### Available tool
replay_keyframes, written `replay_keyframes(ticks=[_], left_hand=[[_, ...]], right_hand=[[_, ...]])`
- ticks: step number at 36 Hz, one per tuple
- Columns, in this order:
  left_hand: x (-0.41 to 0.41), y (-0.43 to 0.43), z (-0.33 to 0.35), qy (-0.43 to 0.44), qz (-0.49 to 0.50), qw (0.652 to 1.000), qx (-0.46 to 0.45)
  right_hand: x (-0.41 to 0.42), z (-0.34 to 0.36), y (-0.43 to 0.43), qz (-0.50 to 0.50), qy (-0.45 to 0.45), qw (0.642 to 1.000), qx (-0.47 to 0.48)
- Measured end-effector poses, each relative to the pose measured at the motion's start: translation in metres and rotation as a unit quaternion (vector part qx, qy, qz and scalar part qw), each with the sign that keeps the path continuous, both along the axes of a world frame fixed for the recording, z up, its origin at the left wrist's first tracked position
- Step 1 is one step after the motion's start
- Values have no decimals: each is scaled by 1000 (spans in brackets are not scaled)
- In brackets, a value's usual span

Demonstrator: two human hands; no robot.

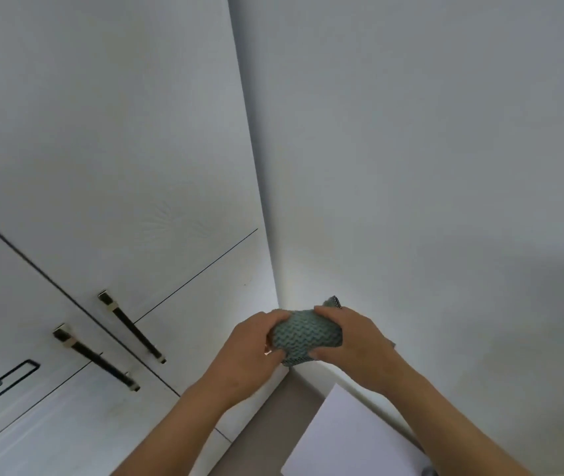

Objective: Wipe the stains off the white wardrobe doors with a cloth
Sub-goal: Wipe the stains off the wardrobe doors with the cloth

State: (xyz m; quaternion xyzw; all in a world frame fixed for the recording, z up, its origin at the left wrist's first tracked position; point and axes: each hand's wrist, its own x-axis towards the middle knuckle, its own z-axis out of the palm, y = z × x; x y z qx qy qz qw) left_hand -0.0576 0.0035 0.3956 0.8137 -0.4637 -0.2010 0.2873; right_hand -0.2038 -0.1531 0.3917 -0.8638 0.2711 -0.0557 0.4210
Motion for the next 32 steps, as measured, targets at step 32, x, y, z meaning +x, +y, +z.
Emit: replay_keyframes(ticks=[32], left_hand=[[-14, 94, -5, 266, 227, 924, -157]], right_hand=[[44, -20, 106, -207, -79, 792, 569]])
